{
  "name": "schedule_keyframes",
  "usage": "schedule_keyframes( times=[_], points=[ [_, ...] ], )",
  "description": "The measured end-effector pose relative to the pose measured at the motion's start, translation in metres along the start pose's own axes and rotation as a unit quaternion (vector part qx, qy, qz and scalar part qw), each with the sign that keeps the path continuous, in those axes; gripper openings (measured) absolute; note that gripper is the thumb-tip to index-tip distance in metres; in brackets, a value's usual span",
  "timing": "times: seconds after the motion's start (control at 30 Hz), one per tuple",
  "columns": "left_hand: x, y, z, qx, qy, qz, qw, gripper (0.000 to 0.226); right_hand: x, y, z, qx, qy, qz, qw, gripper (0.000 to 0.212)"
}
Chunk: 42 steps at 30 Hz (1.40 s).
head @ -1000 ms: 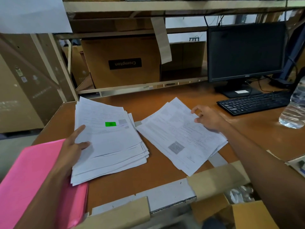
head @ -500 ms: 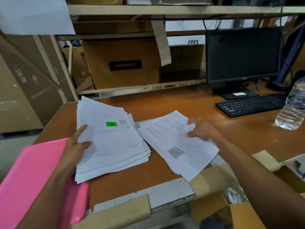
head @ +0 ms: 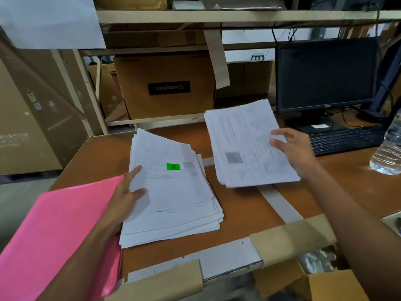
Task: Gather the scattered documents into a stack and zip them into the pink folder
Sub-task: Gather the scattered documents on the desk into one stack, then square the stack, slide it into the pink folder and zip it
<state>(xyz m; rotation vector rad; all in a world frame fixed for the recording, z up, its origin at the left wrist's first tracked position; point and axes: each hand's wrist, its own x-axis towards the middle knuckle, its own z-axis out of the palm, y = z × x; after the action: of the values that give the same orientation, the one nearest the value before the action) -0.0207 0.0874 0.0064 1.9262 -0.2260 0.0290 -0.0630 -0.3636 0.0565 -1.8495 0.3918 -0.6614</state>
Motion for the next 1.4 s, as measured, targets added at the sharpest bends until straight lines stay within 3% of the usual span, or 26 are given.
schedule_keyframes(
  times=[0.17,0.23,0.3,0.4,0.53,0.7,0.87,1.07,1.17,1.27,1.4],
  points=[
    [-0.001,0.001,0.007,0.016,-0.005,0.001,1.000,0.063,-0.002,-0.028,0.029,0.151,-0.038,0.023,0.988,0.032],
    [-0.001,0.001,0.006,0.011,-0.010,0.000,1.000,0.062,-0.011,-0.031,0.051,0.151,-0.065,0.018,0.986,0.041],
    [0.000,0.002,0.006,-0.002,-0.010,-0.002,1.000,0.058,-0.024,-0.028,0.077,0.109,-0.098,-0.003,0.989,0.048],
    [-0.001,0.003,0.007,-0.020,-0.004,-0.002,1.000,0.048,-0.044,-0.018,0.120,-0.048,-0.163,-0.048,0.984,0.051],
    [-0.004,0.004,0.009,-0.037,0.003,-0.001,0.999,0.066,-0.069,-0.021,0.162,-0.204,-0.188,-0.061,0.959,0.051],
    [0.000,0.003,0.009,-0.032,-0.010,0.025,0.999,0.058,-0.081,-0.020,0.184,-0.249,-0.207,-0.076,0.943,0.060],
    [0.005,-0.005,0.004,0.027,-0.023,0.009,0.999,0.060,-0.099,-0.023,0.184,-0.296,-0.225,-0.056,0.926,0.046],
    [0.000,0.000,0.006,0.015,-0.009,0.028,0.999,0.068,-0.116,-0.016,0.191,-0.356,-0.228,-0.088,0.902,0.059],
    [-0.005,0.007,0.005,-0.008,0.025,0.064,0.998,0.071,-0.111,-0.012,0.187,-0.305,-0.228,-0.092,0.920,0.066],
    [-0.010,0.018,0.006,-0.033,0.047,0.120,0.991,0.073,-0.102,-0.017,0.177,-0.108,-0.212,-0.085,0.968,0.072],
    [-0.013,0.030,0.012,-0.104,0.051,0.171,0.978,0.092,-0.091,-0.032,0.156,0.104,-0.212,-0.086,0.968,0.077]
  ],
)
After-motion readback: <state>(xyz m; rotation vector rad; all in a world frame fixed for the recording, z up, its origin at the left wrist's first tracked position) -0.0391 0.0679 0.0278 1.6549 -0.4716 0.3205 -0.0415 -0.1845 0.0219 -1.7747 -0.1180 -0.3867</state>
